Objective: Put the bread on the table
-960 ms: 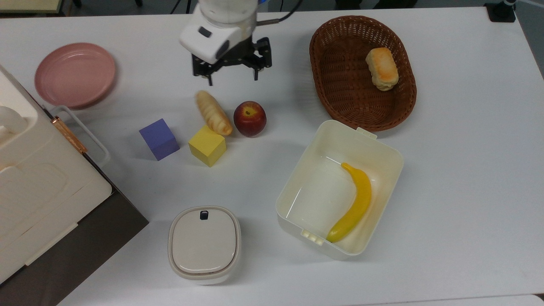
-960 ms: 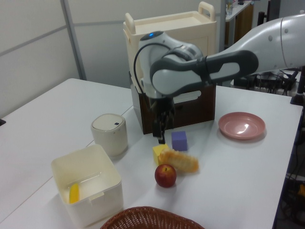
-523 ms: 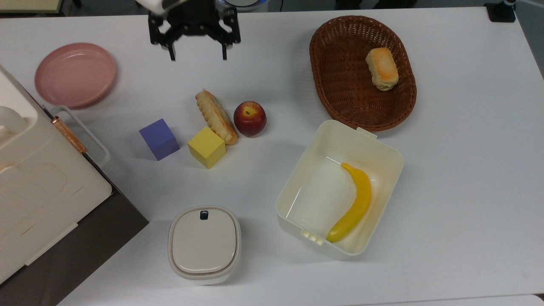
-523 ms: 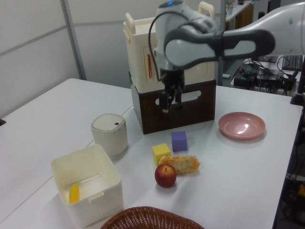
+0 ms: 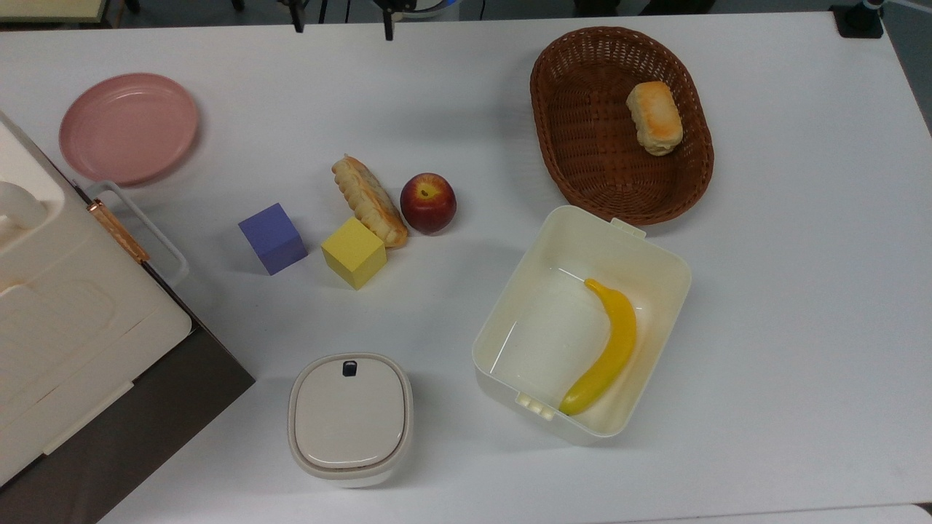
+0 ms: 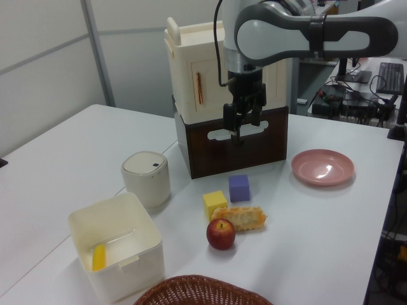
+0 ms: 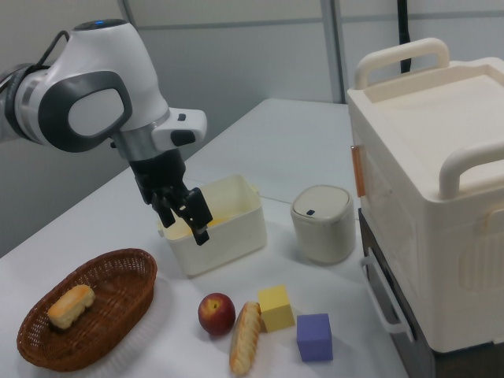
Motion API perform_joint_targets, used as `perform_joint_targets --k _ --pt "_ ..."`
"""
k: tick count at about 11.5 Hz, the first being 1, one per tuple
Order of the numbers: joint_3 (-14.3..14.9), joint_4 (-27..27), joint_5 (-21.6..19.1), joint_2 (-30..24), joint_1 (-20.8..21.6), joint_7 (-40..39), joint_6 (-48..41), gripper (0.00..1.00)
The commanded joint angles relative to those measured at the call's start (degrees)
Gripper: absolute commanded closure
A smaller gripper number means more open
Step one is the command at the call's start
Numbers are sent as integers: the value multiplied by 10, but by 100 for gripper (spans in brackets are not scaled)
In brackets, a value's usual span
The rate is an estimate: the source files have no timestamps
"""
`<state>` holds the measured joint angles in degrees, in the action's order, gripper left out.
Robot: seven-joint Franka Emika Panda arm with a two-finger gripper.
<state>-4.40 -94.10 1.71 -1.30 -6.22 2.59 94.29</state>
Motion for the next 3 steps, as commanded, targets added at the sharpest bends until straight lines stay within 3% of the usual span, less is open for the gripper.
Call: perform_joint_targets --k 1,3 --pt "5 3 -7 -5 19 23 -14 0" --pt "4 3 -7 -4 19 19 -13 0"
